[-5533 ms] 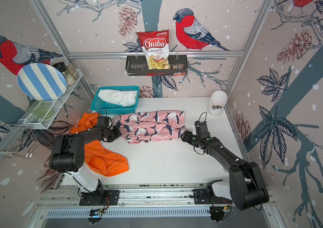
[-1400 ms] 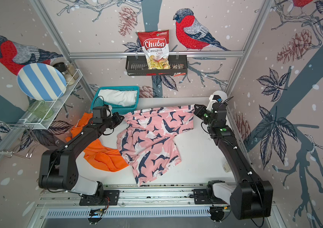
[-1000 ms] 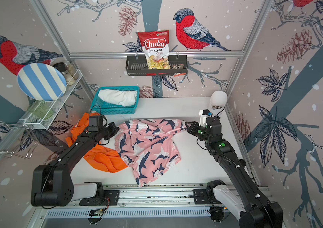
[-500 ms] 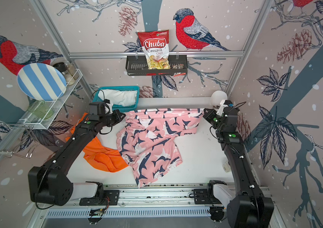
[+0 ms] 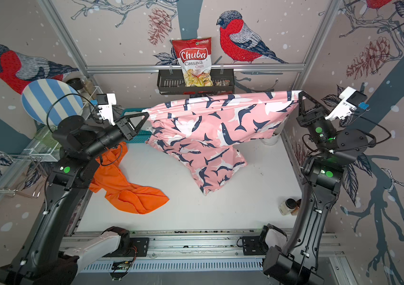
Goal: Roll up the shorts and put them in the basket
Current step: Flatten out the shorts at the center of the board.
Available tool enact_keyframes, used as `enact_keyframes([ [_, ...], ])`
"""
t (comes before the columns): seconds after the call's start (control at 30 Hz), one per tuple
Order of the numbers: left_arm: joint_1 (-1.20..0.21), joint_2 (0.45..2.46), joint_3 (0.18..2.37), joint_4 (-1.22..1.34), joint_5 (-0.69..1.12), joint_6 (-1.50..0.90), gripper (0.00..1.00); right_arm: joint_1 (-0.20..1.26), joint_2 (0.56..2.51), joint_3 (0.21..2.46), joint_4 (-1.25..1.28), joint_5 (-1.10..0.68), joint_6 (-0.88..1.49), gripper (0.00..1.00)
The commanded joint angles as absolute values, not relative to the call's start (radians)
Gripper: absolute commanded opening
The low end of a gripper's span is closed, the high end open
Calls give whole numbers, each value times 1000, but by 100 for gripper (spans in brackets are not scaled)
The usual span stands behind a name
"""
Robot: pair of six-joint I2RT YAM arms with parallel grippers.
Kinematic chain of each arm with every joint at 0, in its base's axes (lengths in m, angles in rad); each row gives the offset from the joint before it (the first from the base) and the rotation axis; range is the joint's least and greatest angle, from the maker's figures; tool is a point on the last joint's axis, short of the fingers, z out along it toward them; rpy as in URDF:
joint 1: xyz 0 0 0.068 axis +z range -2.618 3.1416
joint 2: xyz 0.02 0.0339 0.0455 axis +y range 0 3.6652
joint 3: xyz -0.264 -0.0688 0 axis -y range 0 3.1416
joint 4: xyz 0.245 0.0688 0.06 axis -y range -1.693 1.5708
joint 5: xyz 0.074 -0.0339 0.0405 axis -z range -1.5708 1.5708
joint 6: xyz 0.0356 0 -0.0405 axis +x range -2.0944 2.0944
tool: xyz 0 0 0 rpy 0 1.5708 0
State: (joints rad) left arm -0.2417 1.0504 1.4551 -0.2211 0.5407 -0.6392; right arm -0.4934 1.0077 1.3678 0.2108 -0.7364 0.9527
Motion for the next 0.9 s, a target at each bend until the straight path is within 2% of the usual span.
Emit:
enact_keyframes([
  [0.0, -233, 865, 1430, -225, 365, -624, 0, -556, 887, 1465, 111, -404, 932, 0],
  [0.17, -233, 828, 1505, -222, 433, -610, 0, -569, 922, 1636, 110, -416, 978, 0],
  [0.37, -233, 884, 1609, -216, 449, -628, 0, -568, 992, 1807, 79, -433, 992, 0],
  [0.5, -233, 951, 1588, -213, 377, -628, 0, -567, 1024, 1729, 130, -472, 1027, 0],
  [0.6, -232, 1030, 1521, -208, 298, -627, 0, -541, 1048, 1583, 207, -477, 1029, 0],
  [0.77, -233, 1221, 1343, -97, 251, -629, 0, -356, 1207, 1407, 236, -396, 861, 0],
  [0.87, -231, 1378, 1276, -29, 204, -621, 0, -290, 1354, 1306, 336, -389, 848, 0],
])
